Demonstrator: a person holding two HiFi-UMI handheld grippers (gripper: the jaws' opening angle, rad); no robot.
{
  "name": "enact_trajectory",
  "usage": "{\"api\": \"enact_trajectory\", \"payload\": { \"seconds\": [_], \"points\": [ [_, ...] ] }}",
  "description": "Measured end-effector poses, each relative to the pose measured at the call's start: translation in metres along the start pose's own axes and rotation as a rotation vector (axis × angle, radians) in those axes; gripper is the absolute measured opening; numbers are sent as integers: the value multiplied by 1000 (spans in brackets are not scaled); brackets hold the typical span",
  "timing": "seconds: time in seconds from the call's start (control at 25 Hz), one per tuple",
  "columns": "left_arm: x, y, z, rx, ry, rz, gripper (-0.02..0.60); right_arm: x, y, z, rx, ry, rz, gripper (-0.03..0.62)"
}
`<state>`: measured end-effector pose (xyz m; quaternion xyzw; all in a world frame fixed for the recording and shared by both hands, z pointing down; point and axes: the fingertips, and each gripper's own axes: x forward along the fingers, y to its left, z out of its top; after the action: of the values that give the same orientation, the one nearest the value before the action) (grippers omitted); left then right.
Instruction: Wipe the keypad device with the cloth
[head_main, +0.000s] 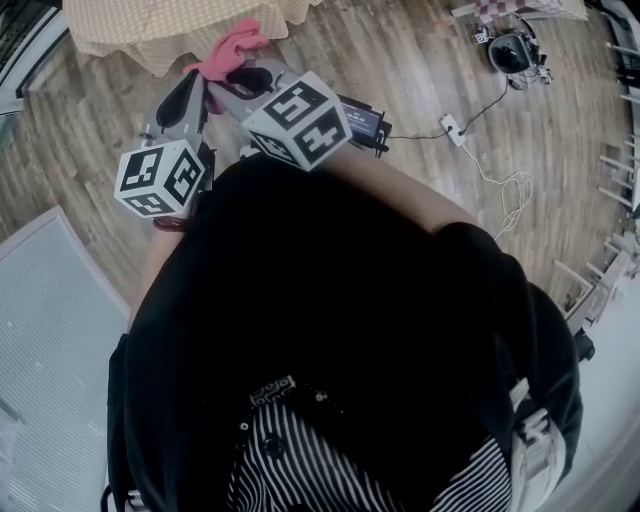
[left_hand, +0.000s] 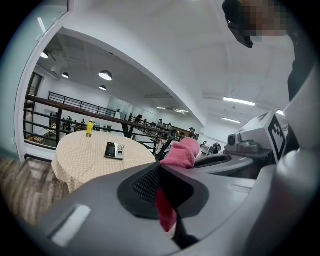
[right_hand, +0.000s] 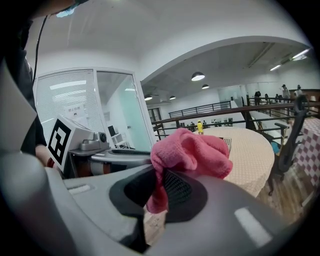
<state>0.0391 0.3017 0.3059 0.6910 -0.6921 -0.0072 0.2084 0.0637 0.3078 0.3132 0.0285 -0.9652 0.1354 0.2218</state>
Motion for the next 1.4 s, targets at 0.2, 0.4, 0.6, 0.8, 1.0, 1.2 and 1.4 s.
{"api": "enact_trajectory", "payload": {
  "seconds": [0.2, 0.4, 0.6, 0.8, 1.0, 1.2, 1.4],
  "points": [
    [-4, 14, 3, -13, -4, 3, -2, 13, 5, 4, -5, 10, 5, 44],
    [-9, 28, 1, -30, 2, 26, -2, 27, 11, 5, -7, 27, 38, 44],
    [5, 62, 11, -31, 2, 75, -2, 60, -2, 19, -31, 39, 87, 45],
    [18, 101, 26, -38, 5, 142, -2, 99, -13, 40, -52, 54, 157, 45],
    [40, 136, 39, -68, 2, 180, -2, 133, -33, 58, -78, 84, 209, 46],
    [66, 167, 62, -73, -12, 215, -2, 162, -58, 84, -91, 91, 243, 46],
    [98, 185, 86, -91, -10, 252, -2, 180, -90, 111, -97, 109, 285, 46]
  ]
}}
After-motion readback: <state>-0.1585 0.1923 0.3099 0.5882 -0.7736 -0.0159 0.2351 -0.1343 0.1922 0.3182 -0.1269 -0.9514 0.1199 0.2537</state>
